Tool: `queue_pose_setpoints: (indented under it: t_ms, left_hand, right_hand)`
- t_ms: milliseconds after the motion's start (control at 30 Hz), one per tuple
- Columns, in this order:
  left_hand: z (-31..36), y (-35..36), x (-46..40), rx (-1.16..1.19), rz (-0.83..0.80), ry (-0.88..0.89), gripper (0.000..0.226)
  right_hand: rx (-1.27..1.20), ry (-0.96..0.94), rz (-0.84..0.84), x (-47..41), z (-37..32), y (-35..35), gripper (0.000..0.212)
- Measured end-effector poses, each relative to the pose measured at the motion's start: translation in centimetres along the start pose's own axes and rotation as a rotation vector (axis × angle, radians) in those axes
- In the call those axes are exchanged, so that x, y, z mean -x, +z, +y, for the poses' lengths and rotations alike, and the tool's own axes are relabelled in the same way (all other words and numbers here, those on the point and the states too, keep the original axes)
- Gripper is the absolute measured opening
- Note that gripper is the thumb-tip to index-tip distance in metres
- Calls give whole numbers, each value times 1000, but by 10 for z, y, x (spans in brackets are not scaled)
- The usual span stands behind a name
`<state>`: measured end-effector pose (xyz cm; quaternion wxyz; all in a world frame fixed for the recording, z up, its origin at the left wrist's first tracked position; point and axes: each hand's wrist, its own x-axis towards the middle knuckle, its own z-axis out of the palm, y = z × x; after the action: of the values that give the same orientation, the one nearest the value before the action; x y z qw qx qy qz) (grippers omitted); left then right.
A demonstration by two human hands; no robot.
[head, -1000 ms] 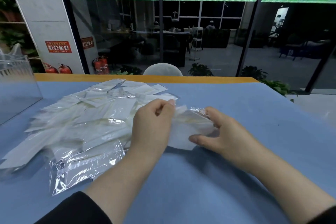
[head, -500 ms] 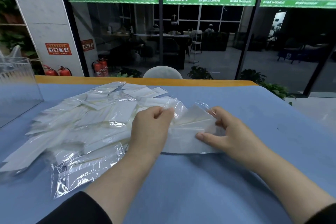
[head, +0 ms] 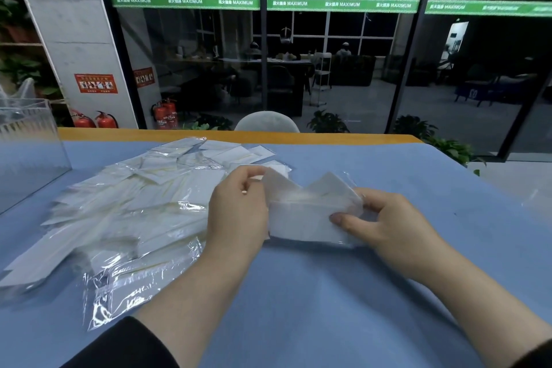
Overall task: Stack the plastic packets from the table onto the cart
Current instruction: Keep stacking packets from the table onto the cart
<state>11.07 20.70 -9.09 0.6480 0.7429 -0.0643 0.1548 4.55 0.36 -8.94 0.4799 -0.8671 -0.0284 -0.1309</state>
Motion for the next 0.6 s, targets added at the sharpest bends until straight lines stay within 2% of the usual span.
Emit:
queue_pose_setpoints:
  t_ms: [33,100,133,233,333,400,433,533,600]
  left_hand:
    - [3,0,0,23,-2,2,27]
    - [7,1,3,30,-21,-26,53]
    - [5,3,3,6,-45,-49,56]
    - [-3,5,3,-55,-40,-108,20]
    - [-1,5,4,-92,-67,-41,23]
    - [3,7,9,-114,-105,39,47]
    - [4,9,12,-138,-114,67,49]
    - [0,10,10,-109,-116,42,16]
    - [-1,9,9,-68,-128,-6,22]
  right_hand:
    - [-49,-28,7,1,-2,0,9]
    - [-98,-65,-20,1,-3,1,9]
    - [-75,-68,-45,1,-2,2,6]
    - [85,-40,-76,-3,7,8,14]
    - [179,-18,-17,-6,12,5,24]
    - [229,-5,-2,-6,14,3,26]
    - [258,1,3,-6,14,2,25]
    - [299,5,20,-5,11,-1,33]
    - [273,-74,49,-6,7,-1,59]
